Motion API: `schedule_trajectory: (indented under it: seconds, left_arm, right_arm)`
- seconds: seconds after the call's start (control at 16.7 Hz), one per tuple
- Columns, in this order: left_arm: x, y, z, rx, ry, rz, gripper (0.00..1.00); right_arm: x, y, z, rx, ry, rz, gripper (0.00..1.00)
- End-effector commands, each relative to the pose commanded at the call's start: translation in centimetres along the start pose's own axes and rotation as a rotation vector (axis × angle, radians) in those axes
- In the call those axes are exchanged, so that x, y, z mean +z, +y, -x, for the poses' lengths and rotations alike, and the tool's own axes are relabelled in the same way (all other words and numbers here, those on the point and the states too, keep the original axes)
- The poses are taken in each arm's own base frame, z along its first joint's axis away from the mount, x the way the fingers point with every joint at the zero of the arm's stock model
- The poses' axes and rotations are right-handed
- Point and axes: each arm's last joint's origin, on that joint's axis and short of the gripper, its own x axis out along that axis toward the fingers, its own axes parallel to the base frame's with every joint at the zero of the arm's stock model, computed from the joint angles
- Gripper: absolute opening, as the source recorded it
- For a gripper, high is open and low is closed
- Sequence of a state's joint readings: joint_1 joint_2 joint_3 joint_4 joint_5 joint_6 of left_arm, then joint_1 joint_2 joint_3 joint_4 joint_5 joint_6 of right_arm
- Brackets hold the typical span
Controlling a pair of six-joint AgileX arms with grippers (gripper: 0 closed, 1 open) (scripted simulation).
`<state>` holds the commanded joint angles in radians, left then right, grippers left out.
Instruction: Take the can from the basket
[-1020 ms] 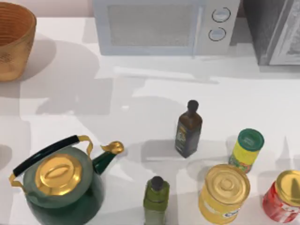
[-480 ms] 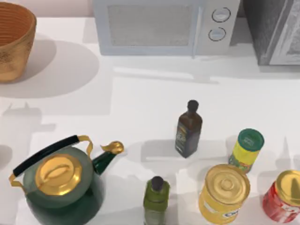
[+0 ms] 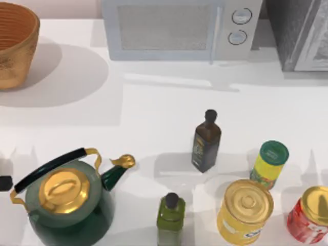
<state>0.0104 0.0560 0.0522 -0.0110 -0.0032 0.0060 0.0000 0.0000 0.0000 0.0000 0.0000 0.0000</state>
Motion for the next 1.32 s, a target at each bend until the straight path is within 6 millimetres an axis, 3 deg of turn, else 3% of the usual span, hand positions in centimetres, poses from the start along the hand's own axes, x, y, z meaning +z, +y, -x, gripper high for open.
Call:
schedule_trajectory:
  seconds: [0.18, 0.54, 0.72, 0.9, 1.08, 1.2, 1.32]
  left_arm:
    - [-1.2, -0.1, 0.0, -0.014, -0.015, 0.005, 0.00]
    - [-1.0, -0.1, 0.0, -0.018, -0.013, 0.004, 0.00]
    - [1.3, -0.3, -0.1, -0.103, -0.053, 0.010, 0.00]
    - [5.4, -0.9, -1.0, -0.280, -0.114, 0.008, 0.00]
    - [9.8, -1.9, -3.8, -0.510, -0.159, -0.004, 0.00]
    - [12.0, -2.8, -7.1, -0.676, -0.169, -0.015, 0.00]
    - [12.9, -4.0, -11.5, -0.846, -0.164, -0.023, 0.00]
  right_arm:
    - [0.0, 0.0, 0.0, 0.000, 0.000, 0.000, 1.00]
    - [0.0, 0.0, 0.0, 0.000, 0.000, 0.000, 1.00]
    - [0.0, 0.0, 0.0, 0.000, 0.000, 0.000, 1.00]
    - [0.0, 0.0, 0.0, 0.000, 0.000, 0.000, 1.00]
    - [0.0, 0.0, 0.0, 0.000, 0.000, 0.000, 1.00]
    - [0.0, 0.0, 0.0, 0.000, 0.000, 0.000, 1.00]
    - [0.0, 0.0, 0.0, 0.000, 0.000, 0.000, 1.00]
